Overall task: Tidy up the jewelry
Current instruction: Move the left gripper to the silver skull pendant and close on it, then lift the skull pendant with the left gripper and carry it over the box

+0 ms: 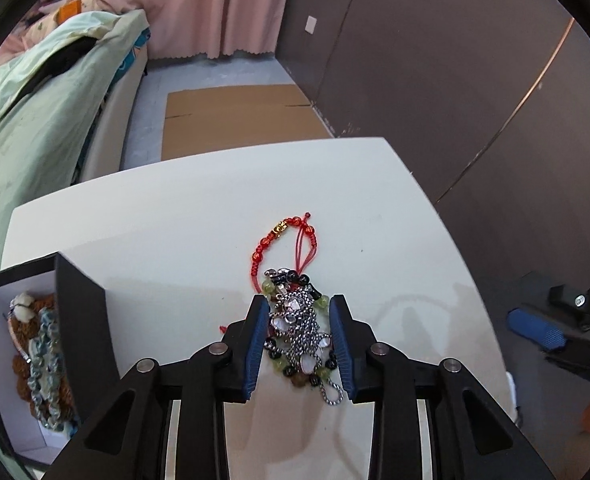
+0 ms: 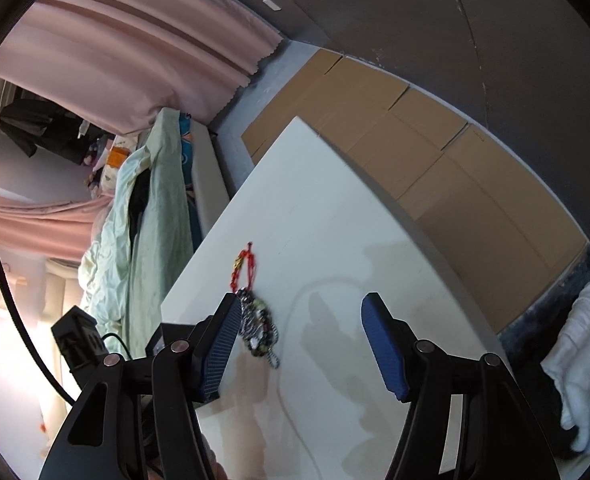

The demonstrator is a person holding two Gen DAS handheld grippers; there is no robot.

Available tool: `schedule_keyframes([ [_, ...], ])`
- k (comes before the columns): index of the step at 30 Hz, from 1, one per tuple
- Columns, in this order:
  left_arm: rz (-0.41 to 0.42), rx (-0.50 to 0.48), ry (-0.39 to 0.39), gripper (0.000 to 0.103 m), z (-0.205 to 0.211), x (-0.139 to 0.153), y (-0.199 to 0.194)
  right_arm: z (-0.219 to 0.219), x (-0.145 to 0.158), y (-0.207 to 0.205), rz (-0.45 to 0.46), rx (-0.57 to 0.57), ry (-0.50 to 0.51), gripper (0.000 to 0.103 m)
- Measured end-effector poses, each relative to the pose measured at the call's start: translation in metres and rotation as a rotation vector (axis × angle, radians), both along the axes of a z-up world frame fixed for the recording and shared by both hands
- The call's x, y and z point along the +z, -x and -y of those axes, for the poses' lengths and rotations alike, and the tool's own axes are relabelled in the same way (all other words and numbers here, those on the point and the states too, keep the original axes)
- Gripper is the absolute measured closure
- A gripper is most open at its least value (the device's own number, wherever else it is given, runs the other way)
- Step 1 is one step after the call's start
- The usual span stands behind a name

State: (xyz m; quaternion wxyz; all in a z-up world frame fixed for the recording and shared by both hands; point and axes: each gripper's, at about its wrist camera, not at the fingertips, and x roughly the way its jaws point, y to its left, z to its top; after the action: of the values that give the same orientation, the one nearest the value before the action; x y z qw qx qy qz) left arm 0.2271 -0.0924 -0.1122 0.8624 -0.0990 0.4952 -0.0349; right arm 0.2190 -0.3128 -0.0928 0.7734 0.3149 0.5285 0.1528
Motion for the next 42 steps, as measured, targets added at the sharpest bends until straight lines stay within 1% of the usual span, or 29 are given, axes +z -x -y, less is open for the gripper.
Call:
schedule_keyframes([
  [2,-0.01,-0.011,-0.026,0.072,0.005,-0.005,-0.003,0.002,-0.002,-0.004,-0.006,-0.003,-0.001,0.039],
  [3,-0.017,-0.017,-0.049,0.076,0.009,-0.008,-0.005,0.002,-0.003,-0.005,-0.009,-0.003,-0.002,0.039],
  [7,-0.025,-0.02,-0.141,0.077,0.016,-0.015,-0.011,0.001,-0.004,-0.009,-0.015,0.002,-0.007,0.039],
  [11,-0.026,-0.03,-0.186,0.077,0.019,-0.018,-0.013,0.0,-0.005,-0.011,-0.021,0.005,-0.001,0.039],
  [14,-0.036,-0.041,-0.199,0.077,0.02,-0.02,-0.013,-0.002,-0.006,-0.011,-0.026,0.01,0.005,0.039],
  [17,-0.038,-0.041,-0.169,0.078,0.016,-0.021,-0.012,-0.005,-0.006,-0.011,-0.026,0.017,0.011,0.039],
  [18,-0.042,-0.04,-0.151,0.078,0.012,-0.021,-0.011,-0.006,-0.006,-0.01,-0.025,0.02,0.016,0.039],
  [21,-0.042,-0.034,-0.135,0.082,0.007,-0.019,-0.008,-0.01,-0.005,-0.01,-0.023,0.028,0.022,0.039],
  [23,-0.037,-0.033,-0.103,0.083,0.003,-0.016,-0.005,-0.01,-0.005,-0.011,-0.023,0.032,0.025,0.039],
  [28,0.007,-0.015,-0.041,0.083,-0.005,0.003,0.007,-0.01,-0.005,-0.007,-0.022,0.034,0.033,0.039],
  [32,0.048,-0.004,0.029,0.083,-0.012,0.022,0.02,-0.012,-0.005,-0.004,-0.023,0.037,0.042,0.039],
  [37,0.09,0.004,0.063,0.083,-0.018,0.045,0.034,-0.018,-0.007,0.0,-0.027,0.043,0.055,0.039],
  [40,0.075,-0.008,0.081,0.083,-0.021,0.048,0.039,-0.022,-0.008,0.002,-0.029,0.047,0.061,0.039],
  [42,0.028,-0.013,0.075,0.083,-0.024,0.038,0.038,-0.027,-0.008,0.004,-0.029,0.054,0.066,0.039],
])
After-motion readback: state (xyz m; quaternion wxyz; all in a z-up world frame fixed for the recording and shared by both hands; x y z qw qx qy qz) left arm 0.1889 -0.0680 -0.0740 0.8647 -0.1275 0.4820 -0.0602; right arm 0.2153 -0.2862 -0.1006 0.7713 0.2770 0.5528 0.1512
